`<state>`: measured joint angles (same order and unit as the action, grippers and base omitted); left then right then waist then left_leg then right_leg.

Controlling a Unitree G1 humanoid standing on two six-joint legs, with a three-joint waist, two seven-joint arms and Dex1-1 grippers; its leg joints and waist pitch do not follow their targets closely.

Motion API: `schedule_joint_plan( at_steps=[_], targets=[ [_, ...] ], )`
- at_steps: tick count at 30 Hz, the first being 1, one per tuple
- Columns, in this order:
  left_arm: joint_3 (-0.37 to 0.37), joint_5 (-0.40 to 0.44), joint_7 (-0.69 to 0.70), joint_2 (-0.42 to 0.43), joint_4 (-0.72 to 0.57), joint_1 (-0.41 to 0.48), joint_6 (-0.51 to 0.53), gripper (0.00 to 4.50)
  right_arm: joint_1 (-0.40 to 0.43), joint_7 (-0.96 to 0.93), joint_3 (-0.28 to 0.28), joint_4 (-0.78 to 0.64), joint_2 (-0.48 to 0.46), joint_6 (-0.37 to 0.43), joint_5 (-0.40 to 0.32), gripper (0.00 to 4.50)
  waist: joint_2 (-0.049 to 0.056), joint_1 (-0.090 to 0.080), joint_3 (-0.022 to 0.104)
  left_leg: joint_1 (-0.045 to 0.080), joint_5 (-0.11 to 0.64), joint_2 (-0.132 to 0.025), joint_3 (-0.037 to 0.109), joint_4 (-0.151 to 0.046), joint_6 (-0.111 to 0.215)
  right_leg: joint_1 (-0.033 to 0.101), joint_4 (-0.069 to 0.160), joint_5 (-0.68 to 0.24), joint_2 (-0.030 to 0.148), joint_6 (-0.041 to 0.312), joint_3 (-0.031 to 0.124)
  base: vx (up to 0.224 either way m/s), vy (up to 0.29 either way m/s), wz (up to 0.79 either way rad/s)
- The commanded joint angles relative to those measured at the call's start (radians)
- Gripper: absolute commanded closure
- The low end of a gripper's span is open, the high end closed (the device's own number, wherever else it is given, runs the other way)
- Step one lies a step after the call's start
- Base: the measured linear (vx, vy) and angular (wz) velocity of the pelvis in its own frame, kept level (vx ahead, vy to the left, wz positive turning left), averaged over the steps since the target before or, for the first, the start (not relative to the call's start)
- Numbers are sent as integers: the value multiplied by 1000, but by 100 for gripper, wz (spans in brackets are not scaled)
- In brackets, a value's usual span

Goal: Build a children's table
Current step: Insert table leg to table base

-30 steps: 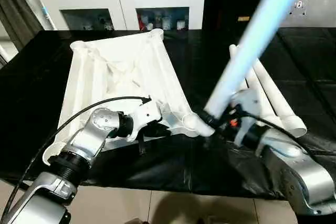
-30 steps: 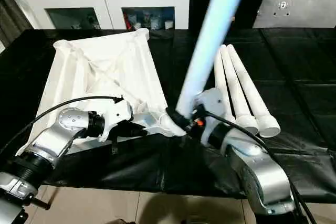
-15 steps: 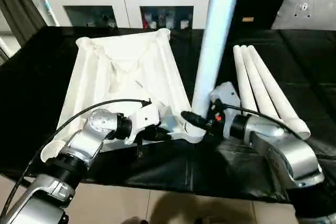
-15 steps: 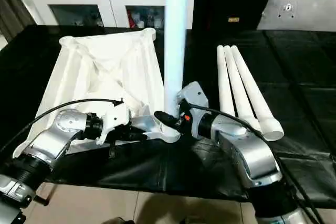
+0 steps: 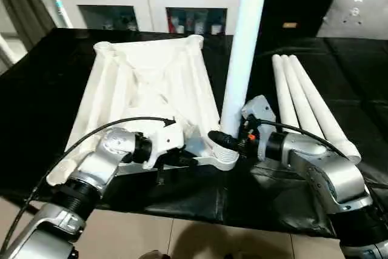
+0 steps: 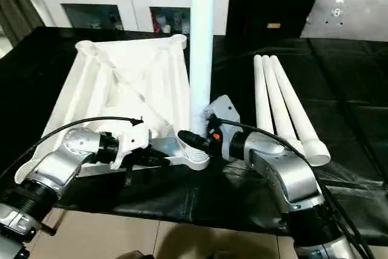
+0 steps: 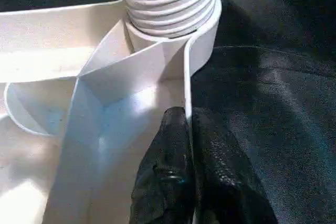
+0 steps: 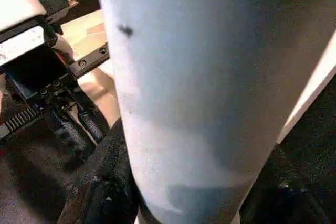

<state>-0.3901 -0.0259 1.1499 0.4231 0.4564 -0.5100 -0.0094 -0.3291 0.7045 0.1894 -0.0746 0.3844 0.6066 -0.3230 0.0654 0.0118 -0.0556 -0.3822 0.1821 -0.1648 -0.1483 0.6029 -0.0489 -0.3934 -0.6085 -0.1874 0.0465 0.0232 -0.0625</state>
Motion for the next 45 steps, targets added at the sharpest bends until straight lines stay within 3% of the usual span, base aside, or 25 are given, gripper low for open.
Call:
schedule_joint_plan(
  at_steps=[1, 2, 3, 6, 8, 10, 12, 14, 19, 20, 26, 30, 31, 34, 37, 38, 39, 45],
  targets=[
    [-6, 8, -1, -8, 1, -15, -20, 450, 31, -3, 17, 49, -5, 25, 2, 259, -6, 2, 62, 12, 201, -57, 11, -68, 43, 53, 84, -251, 92, 196, 55, 0, 0, 0],
    [-4, 7, -3, -7, 1, -15, -20, 450, 38, -5, 7, 51, -11, 24, -5, 259, 2, 2, 62, 15, 218, -57, 13, -69, 36, 53, 84, -269, 93, 193, 54, 0, 0, 0],
    [-1, 7, -6, -8, 1, -16, -18, 450, 51, -6, -11, 58, -19, 19, -18, 259, -8, 1, 63, 15, 225, -58, 12, -69, 34, 53, 86, -272, 94, 192, 55, 0, 0, 0],
    [7, 8, -16, -10, 8, -18, -20, 450, 86, -10, -46, 71, -39, 5, -48, 259, -6, 3, 65, 15, 218, -57, 11, -68, 36, 53, 86, -267, 95, 193, 56, 0, 0, 0],
    [17, 7, -25, -13, 15, -20, -24, 450, 106, -18, -69, 75, -56, -7, -65, 259, 6, 4, 61, 16, 231, -57, 13, -71, 34, 51, 86, -264, 94, 193, 55, 0, 0, 0],
    [25, 5, -30, -17, 21, -21, -25, 450, 120, -25, -87, 78, -71, -15, -75, 259, -2, 1, 60, 17, 249, -56, 12, -72, 32, 51, 90, -281, 93, 192, 54, 0, 0, 0],
    [28, 6, -34, -19, 27, -23, -27, 450, 139, -26, -94, 76, -81, -31, -78, 259, 9, 2, 53, 22, 290, -55, 13, -74, 24, 47, 97, -346, 95, 181, 54, 0, 0, 0],
    [29, 10, -37, -21, 37, -25, -31, 450, 169, -27, -92, 65, -92, -62, -72, 259, 11, 0, 52, 24, 323, -57, 18, -80, 11, 47, 99, -373, 94, 169, 54, 0, 0, 0],
    [28, 11, -31, -20, 43, -28, -34, 450, 198, -16, -42, 51, -63, -141, -7, 259, 9, 0, 51, 20, 303, -54, 16, -80, 25, 50, 97, -349, 96, 175, 55, 0, 0, 0],
    [26, 14, -27, -18, 44, -30, -35, 450, 193, -6, -25, 57, -50, -149, 11, 259, 13, 0, 50, 21, 301, -54, 16, -80, 28, 49, 97, -354, 95, 174, 54, 0, 0, 0],
    [16, 24, -13, -15, 48, -39, -47, 450, 152, 72, 45, 95, 3, -163, 61, 259, 7, -7, 40, 22, 341, -53, 19, -83, 31, 44, 103, -430, 94, 155, 53, 0, 0, 0],
    [12, 28, -6, -11, 49, -44, -53, 450, 134, 146, 106, 118, 55, -173, 95, 259, 8, -10, 35, 22, 353, -55, 19, -85, 32, 42, 105, -439, 94, 148, 55, 0, 0, 0],
    [11, 29, -2, -9, 49, -45, -55, 450, 130, 162, 119, 121, 65, -173, 99, 259, 10, -8, 29, 21, 348, -56, 19, -87, 37, 38, 105, -422, 95, 153, 57, 0, 0, 0],
    [9, 29, 13, -1, 47, -51, -59, 450, 131, 209, 146, 121, 86, -167, 95, 259, 8, -8, 27, 19, 336, -56, 19, -89, 46, 43, 102, -383, 95, 166, 57, 0, 0, 0],
    [10, 27, 31, 7, 39, -59, -58, 450, 142, 236, 164, 114, 99, -171, 98, 259, 2, -7, 8, 20, 346, -58, 19, -97, 52, 35, 107, -390, 96, 162, 59, 0, 0, 0],
    [10, 27, 34, 7, 43, -64, -60, 450, 144, 244, 167, 113, 101, -170, 94, 259, 4, -7, 10, 22, 346, -60, 20, -98, 50, 38, 106, -383, 96, 164, 59, 0, 0, 0],
    [9, 28, 44, 7, 54, -77, -67, 450, 147, 265, 178, 109, 105, -167, 87, 259, 2, -7, 2, 22, 353, -61, 20, -102, 53, 35, 108, -378, 96, 165, 60, 0, 0, 0],
    [10, 33, 65, -2, 109, -141, -80, 450, 140, 322, 218, 100, 110, -149, 73, 259, -1, -7, -8, 20, 303, -61, 17, -108, 70, 42, 108, -308, 100, 184, 60, 0, 0, 0]
  ],
)
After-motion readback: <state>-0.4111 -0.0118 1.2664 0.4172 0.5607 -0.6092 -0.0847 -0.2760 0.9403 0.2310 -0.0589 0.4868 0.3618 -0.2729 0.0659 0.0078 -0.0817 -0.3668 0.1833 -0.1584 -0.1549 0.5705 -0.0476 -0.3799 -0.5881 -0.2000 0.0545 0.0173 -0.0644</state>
